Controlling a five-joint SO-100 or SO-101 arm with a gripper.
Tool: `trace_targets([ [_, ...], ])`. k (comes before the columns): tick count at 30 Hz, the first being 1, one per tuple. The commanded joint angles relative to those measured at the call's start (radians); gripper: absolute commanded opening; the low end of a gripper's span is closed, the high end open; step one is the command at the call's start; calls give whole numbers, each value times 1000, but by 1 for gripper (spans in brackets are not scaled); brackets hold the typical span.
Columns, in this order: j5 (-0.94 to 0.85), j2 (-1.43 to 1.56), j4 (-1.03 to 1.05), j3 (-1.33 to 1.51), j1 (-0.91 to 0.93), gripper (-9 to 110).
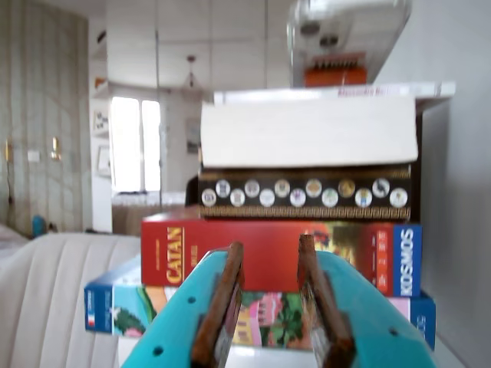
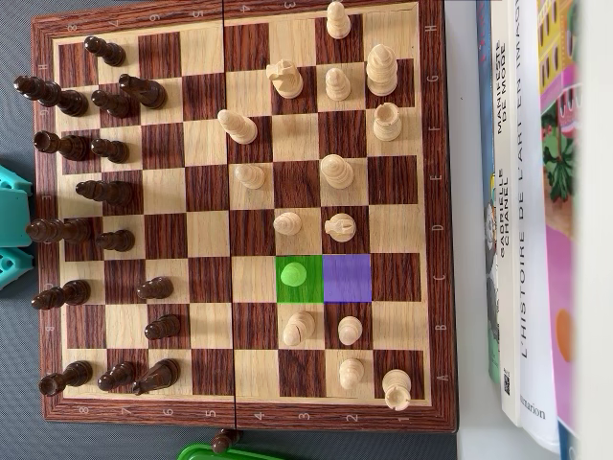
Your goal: Play chess
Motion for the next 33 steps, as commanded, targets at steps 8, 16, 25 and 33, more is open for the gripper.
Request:
trace_targets([
  [8, -6, 12, -479, 20, -8, 12],
  [16, -6, 12, -796, 20, -5, 12],
  [25, -6, 12, -1123, 20, 3, 12],
  [33, -6, 12, -1264, 20, 5, 12],
])
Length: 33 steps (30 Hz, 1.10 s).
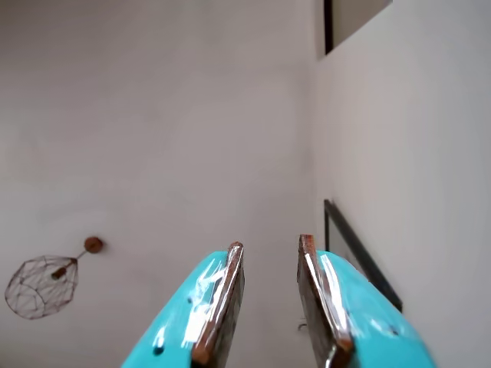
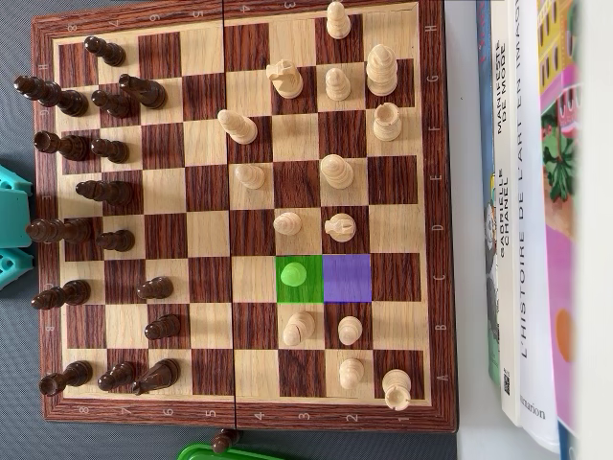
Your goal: Play chess
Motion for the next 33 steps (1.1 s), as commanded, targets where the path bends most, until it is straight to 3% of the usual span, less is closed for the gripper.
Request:
trace_targets([
  [1, -6, -9, -32, 20, -5, 12],
  [33, 0, -9, -80, 20, -5, 12],
])
